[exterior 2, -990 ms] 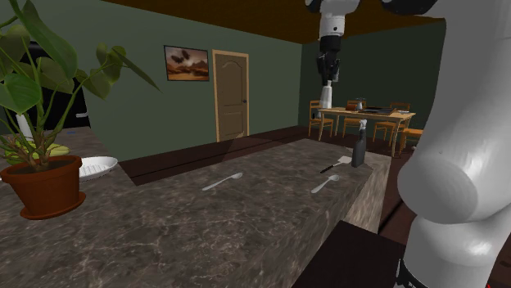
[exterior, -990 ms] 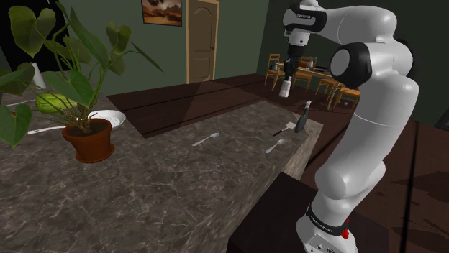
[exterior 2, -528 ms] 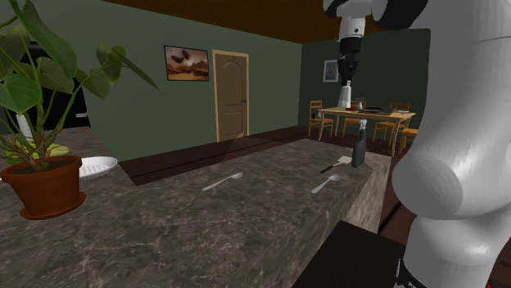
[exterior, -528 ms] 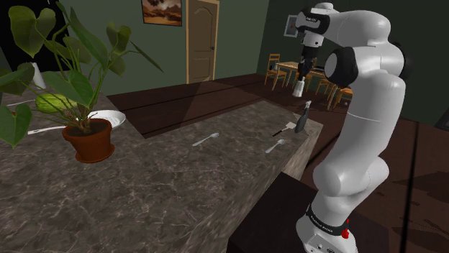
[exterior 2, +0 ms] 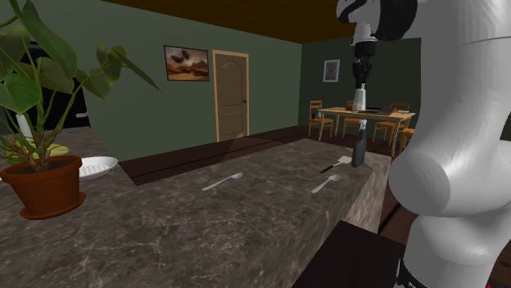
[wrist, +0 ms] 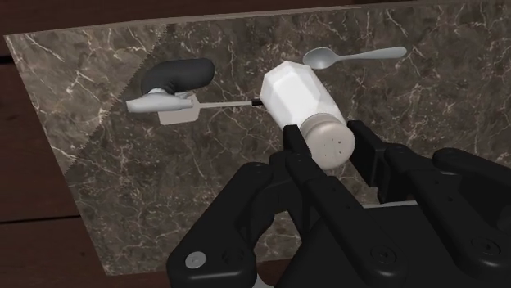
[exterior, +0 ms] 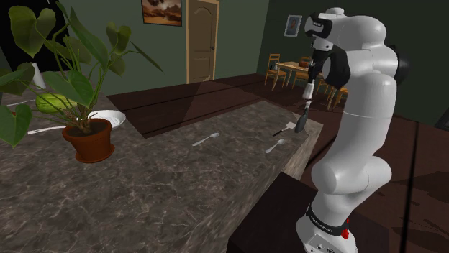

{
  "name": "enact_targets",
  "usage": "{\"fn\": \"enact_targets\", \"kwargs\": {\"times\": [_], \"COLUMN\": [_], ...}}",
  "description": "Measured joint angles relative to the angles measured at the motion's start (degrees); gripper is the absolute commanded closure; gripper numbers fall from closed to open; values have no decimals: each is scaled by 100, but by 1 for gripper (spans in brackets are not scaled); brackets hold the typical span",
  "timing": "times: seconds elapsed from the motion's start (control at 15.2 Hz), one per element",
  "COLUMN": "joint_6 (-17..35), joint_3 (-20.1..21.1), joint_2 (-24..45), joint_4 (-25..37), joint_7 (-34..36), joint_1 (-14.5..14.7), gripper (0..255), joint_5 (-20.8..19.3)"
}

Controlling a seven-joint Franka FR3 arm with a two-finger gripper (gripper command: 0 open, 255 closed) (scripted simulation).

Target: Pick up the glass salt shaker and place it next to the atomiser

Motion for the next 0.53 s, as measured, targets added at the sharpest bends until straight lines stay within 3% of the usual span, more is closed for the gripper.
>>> {"fn": "enact_targets", "kwargs": {"times": [0.53], "joint_6": [705], "joint_3": [23], "joint_2": [-230], "joint_4": [-913], "joint_7": [44], "joint_1": [123], "gripper": [255], "joint_5": [-114]}}
